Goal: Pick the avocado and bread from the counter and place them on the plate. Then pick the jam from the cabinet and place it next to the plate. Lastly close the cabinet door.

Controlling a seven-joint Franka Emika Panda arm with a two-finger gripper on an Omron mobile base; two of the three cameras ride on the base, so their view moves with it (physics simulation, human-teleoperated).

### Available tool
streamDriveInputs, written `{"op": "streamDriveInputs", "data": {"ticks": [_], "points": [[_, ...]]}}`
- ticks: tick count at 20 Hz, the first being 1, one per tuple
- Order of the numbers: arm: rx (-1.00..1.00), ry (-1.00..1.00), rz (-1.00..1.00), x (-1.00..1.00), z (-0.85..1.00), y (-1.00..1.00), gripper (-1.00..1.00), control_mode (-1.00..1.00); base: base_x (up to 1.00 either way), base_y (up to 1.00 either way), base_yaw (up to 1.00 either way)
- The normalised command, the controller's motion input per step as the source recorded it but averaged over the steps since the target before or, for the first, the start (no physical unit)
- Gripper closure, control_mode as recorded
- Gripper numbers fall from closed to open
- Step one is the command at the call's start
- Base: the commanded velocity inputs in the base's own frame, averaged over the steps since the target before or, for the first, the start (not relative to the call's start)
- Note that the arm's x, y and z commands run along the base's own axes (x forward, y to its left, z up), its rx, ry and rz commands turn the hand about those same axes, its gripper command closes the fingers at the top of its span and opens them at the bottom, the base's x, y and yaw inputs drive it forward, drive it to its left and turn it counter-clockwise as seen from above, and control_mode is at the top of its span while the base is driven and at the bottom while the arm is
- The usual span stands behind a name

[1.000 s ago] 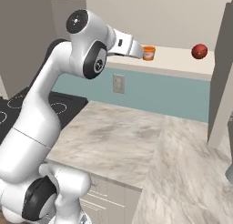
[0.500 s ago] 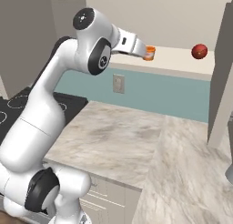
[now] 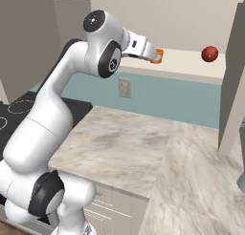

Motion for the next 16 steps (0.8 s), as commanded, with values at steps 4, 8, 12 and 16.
{"op": "streamDriveInputs", "data": {"ticks": [4, 8, 12, 16], "points": [[0.0, 0.01, 0.0, 0.16, -0.05, -0.06, -1.0, -1.0, 0.0, 0.0, 0.0], [0.0, 0.02, 0.0, 0.19, -0.01, -0.05, -1.0, -1.0, 0.0, 0.0, 0.0], [0.0, 0.06, 0.0, 0.23, -0.04, -0.06, -1.0, -1.0, 0.0, 0.0, 0.0], [0.0, 0.07, 0.0, 0.21, -0.03, -0.04, -1.0, -1.0, 0.0, 0.0, 0.0]]}}
